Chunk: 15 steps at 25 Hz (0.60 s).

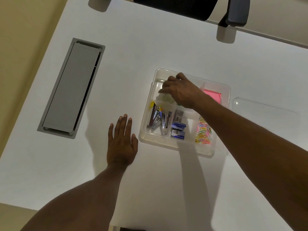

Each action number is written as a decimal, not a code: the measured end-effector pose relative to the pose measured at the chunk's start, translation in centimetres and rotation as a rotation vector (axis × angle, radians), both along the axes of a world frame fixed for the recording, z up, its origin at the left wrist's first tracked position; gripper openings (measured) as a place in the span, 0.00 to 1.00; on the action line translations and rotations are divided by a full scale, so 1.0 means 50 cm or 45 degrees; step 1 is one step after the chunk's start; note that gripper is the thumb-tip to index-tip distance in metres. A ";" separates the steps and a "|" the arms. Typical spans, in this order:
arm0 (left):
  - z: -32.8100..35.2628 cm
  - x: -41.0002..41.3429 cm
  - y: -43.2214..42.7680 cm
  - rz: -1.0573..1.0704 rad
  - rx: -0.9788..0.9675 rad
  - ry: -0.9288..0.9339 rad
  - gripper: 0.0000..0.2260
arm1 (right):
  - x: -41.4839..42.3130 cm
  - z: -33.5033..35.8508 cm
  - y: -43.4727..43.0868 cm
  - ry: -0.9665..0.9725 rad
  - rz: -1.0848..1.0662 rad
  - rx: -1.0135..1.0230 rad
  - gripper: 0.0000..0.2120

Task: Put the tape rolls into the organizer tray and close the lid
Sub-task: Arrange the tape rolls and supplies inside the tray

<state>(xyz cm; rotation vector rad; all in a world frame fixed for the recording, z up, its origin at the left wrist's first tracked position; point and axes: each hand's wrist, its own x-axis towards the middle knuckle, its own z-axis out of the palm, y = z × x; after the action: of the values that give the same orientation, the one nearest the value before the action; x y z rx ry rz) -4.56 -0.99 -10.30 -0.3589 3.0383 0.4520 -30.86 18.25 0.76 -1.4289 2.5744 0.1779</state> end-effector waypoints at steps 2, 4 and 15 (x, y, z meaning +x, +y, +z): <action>0.000 0.000 0.000 -0.004 -0.004 0.010 0.29 | -0.011 0.006 0.009 0.043 -0.341 -0.199 0.23; -0.001 0.001 0.000 -0.006 -0.010 0.011 0.29 | -0.018 0.009 0.019 0.045 -0.575 -0.320 0.23; -0.013 0.001 -0.002 0.000 -0.033 0.011 0.29 | 0.008 -0.014 0.004 -0.015 -0.175 0.137 0.32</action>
<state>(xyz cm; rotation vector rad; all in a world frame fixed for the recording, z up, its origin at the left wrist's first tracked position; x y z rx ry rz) -4.50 -1.06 -10.97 -0.3592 3.0554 0.4155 -30.47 18.48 0.03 -1.2085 2.5989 0.2821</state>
